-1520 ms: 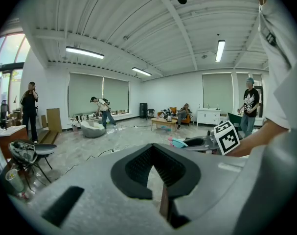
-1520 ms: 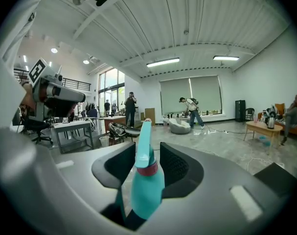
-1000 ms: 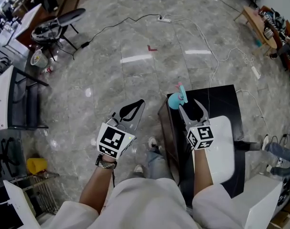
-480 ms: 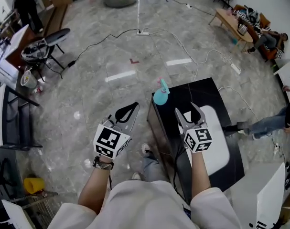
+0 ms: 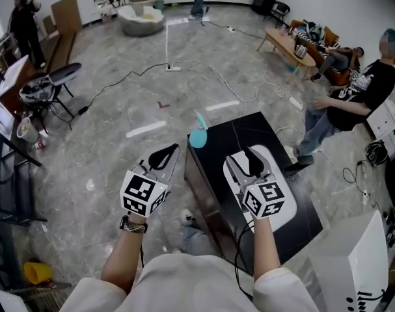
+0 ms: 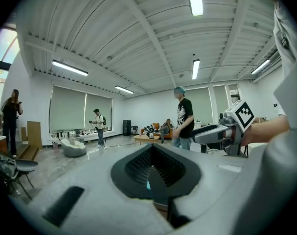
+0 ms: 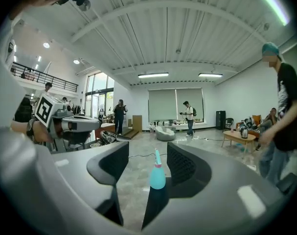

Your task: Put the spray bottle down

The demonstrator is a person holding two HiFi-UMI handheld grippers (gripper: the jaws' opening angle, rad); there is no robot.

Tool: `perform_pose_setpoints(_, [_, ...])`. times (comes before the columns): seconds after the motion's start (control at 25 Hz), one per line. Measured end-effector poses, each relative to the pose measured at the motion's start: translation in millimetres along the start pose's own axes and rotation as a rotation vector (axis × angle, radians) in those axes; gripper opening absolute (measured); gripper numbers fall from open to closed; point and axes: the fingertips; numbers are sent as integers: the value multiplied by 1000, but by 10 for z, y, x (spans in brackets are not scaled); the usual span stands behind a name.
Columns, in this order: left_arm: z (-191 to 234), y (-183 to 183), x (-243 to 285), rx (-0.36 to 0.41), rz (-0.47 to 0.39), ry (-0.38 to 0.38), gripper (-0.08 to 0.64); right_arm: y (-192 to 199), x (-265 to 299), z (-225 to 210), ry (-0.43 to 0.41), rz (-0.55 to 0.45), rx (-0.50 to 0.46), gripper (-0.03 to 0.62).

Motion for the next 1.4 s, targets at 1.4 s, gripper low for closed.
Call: perform_pose_setpoints(1.4, [-1398, -1052, -1224, 129, -131, 80, 3, -1189, -2025, 1286, 41, -68, -84, 6])
Point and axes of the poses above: the fingertips, and each gripper's own axes: x forward along the fingers, z to its left, y out of its underside, and after that the axes turned 8 degrees about -z, right-handed
